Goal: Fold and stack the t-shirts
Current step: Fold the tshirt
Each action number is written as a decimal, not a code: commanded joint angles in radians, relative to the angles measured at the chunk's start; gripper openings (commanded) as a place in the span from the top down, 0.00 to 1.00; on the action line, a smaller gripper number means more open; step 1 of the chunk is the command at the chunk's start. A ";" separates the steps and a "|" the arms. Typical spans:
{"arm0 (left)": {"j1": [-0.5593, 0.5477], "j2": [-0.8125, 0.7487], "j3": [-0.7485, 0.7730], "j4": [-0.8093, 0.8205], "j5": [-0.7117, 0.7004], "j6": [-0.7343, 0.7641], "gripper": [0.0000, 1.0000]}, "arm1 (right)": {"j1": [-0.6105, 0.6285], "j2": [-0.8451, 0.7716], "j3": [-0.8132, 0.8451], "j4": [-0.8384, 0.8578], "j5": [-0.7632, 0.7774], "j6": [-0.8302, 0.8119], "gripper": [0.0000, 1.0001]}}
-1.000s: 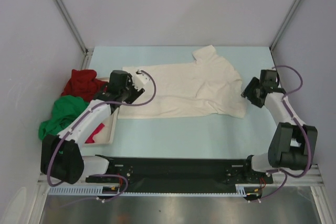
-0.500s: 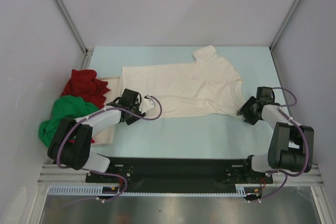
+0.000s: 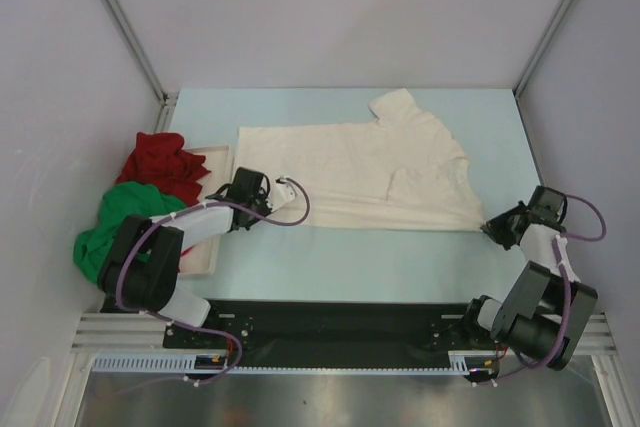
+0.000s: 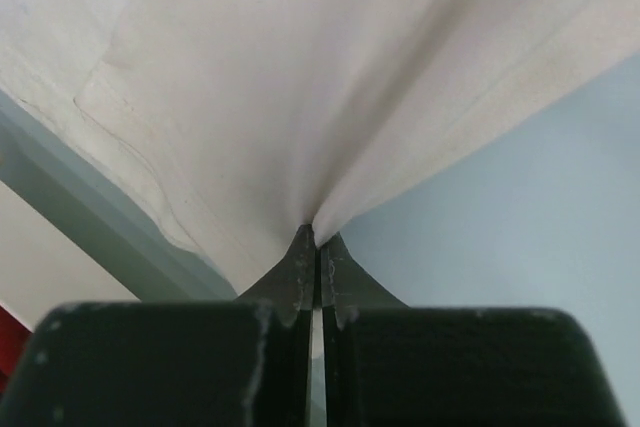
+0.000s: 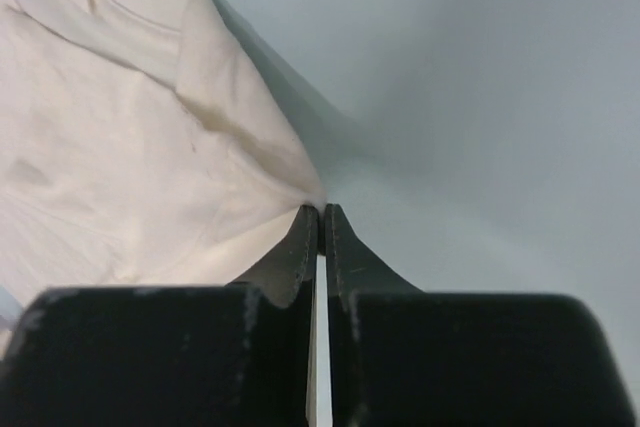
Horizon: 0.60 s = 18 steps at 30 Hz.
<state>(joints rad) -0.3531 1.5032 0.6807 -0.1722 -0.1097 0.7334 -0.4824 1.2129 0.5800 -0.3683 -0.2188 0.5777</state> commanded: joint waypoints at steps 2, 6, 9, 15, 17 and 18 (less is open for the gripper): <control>0.009 -0.130 0.017 -0.139 0.154 -0.057 1.00 | -0.105 -0.152 -0.037 -0.075 -0.033 0.021 1.00; -0.016 -0.228 0.002 -0.272 0.231 -0.071 1.00 | -0.157 -0.257 -0.051 -0.155 -0.024 0.030 1.00; -0.026 -0.317 -0.016 -0.345 0.269 -0.055 1.00 | -0.220 -0.361 -0.060 -0.211 -0.027 0.039 1.00; -0.046 -0.370 -0.020 -0.524 0.404 0.020 1.00 | -0.265 -0.457 -0.046 -0.290 -0.002 0.077 1.00; -0.050 -0.353 -0.020 -0.573 0.415 0.059 0.77 | -0.266 -0.455 -0.052 -0.296 0.024 0.086 0.90; -0.050 -0.334 -0.015 -0.587 0.416 0.070 0.66 | -0.271 -0.455 -0.054 -0.299 0.035 0.100 0.82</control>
<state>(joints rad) -0.3973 1.1526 0.6701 -0.6281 0.2398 0.7368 -0.7372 0.7570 0.5194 -0.6399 -0.2428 0.6376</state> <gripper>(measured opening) 0.210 0.102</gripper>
